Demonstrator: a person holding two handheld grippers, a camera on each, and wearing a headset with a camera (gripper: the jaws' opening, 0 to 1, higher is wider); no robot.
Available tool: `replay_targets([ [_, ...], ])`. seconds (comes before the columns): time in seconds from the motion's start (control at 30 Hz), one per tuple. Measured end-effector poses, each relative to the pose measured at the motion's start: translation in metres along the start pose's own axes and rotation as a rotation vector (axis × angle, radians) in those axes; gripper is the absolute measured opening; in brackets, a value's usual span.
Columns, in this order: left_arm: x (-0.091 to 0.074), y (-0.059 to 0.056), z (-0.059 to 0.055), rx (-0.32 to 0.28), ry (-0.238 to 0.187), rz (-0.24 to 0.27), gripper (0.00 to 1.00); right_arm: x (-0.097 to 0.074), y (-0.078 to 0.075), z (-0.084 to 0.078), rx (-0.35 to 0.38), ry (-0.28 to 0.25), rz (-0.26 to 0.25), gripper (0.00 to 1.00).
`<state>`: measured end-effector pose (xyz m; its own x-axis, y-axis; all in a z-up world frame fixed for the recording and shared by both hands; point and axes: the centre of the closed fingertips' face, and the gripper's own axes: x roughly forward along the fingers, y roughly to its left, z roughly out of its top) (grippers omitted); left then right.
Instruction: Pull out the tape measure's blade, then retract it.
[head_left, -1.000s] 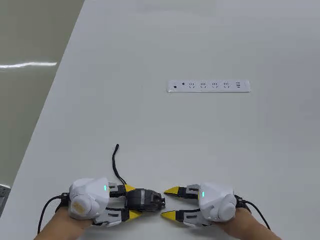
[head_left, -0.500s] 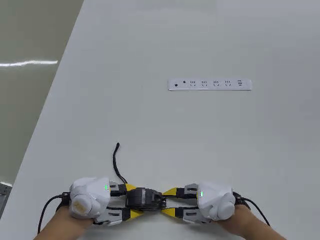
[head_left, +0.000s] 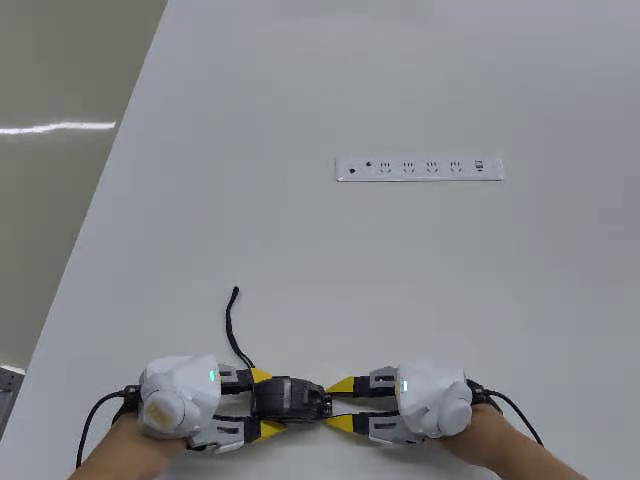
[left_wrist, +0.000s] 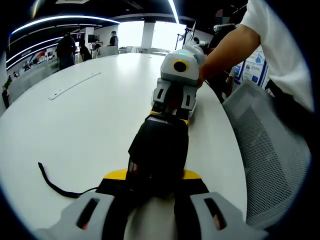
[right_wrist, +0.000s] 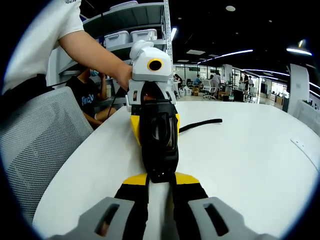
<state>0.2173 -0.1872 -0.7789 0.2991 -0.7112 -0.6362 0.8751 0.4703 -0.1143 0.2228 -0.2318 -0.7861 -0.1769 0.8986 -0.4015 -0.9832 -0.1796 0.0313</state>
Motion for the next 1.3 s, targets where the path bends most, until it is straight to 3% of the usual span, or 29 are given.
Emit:
replay_targets([
  [0.4, 0.0009, 0.0009, -0.0009, 0.001, -0.002, -0.002, 0.30, -0.0024, -0.0027, 0.0004, 0.003, 0.000, 0.017, 0.14],
  [1.3, 0.0027, 0.0012, -0.0043, 0.003, 0.018, 0.002, 0.29, -0.0010, 0.0006, -0.0005, 0.012, 0.008, -0.001, 0.11],
])
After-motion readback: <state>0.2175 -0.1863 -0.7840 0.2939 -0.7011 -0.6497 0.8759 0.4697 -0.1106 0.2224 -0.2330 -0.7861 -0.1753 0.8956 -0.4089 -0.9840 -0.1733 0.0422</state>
